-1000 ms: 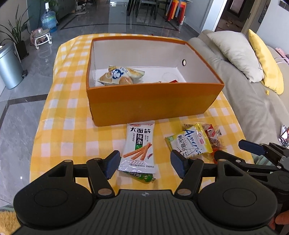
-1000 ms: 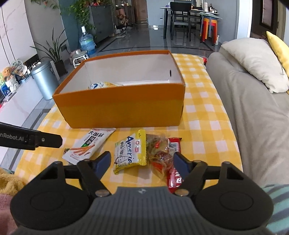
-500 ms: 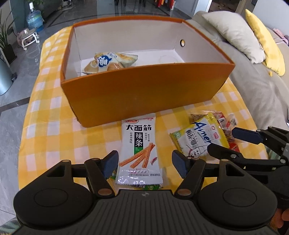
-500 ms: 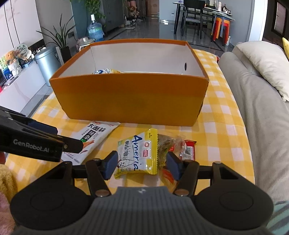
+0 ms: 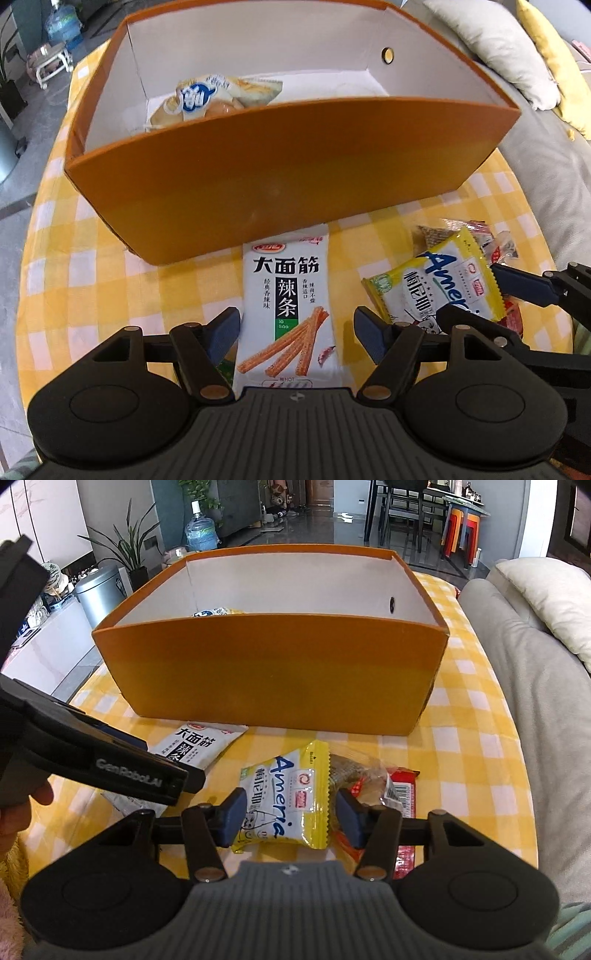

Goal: Organize snacks
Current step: 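Grasp the white spicy-strip pack with the left tool while the right tool grasps the yellow Ameria bag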

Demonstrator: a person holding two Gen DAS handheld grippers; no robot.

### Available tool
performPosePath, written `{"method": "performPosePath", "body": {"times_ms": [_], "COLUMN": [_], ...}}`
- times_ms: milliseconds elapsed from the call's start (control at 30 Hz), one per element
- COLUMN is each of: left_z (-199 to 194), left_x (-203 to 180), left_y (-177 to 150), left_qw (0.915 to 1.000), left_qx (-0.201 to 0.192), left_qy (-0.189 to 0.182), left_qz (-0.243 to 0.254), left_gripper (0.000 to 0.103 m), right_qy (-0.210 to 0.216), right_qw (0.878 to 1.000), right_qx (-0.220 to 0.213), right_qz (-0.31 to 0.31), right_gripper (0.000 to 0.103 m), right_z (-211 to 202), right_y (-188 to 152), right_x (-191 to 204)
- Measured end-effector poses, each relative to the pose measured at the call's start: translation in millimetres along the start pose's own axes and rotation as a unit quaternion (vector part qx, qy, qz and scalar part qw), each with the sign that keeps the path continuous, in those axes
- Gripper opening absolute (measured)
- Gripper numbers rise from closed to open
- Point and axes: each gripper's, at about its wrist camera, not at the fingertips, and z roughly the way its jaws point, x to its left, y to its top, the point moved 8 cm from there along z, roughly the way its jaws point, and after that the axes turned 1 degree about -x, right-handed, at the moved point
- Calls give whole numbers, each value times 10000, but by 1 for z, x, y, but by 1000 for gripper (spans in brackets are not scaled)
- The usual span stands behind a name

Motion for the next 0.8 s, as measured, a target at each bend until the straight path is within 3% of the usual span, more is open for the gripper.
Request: {"method": "performPosePath", "body": {"times_ms": [200,267,333,467,533,800], "left_z": [8,9,10,7,4,-15], "left_x": [2,2,2,2,1,0], "left_y": [0,0,-1,-1,-1,-6], "left_qw": [9999,10000,9999,9999,9999,9997], "left_qx": [101,92,110,94,83,15], "left_qy": [-32,-9,-28,-85,-105,-194], "left_qz": [-60,-27,-25,-84,-80,-116], "left_gripper": [81,76,62,58,56,55], "right_qy": [20,-18,-63,-35,-20,184], "right_qw": [10000,10000,9999,10000,10000,9996], "right_qx": [81,85,89,88,72,70], "right_qz": [-23,-20,-9,19,37,189], "right_gripper": [38,31,22,13,2,0], "right_z": [5,5,4,2,0,-14], "right_y": [-1,-1,-1,-1,0,2], "right_x": [0,-1,-3,-4,-4,-4]}}
